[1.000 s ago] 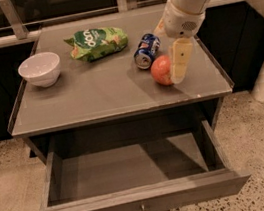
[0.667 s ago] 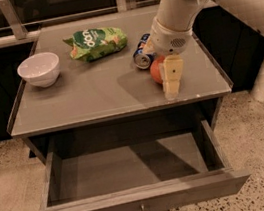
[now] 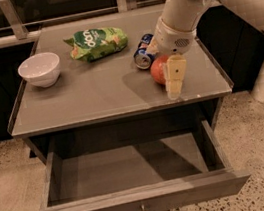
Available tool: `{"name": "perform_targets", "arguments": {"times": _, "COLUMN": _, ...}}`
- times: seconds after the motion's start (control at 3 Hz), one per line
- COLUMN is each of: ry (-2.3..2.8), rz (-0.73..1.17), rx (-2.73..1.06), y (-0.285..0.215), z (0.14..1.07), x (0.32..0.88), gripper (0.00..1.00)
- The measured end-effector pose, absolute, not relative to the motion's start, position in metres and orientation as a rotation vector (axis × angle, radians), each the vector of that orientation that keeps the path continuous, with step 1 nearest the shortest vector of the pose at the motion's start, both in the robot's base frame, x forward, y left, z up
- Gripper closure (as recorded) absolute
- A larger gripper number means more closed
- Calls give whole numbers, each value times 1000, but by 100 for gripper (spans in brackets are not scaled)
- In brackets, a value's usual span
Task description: Place apple into top drawer
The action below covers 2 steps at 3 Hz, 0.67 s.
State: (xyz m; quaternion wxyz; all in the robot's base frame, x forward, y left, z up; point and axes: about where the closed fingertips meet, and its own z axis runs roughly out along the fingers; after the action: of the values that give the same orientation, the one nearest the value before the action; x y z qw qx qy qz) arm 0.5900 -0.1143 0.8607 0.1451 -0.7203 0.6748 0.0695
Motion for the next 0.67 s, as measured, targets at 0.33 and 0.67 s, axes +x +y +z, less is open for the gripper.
{"name": "perform_targets", "arguments": {"times": 0.33, "ry": 1944, "rz": 200, "rx": -2075, "y": -114, "z": 861, "x": 590, "gripper": 19}}
{"name": "perform_targets", "arguments": {"times": 0.67, "ry": 1944, "rz": 200, "rx": -2075, "y": -114, "z": 861, "x": 590, "gripper": 42}}
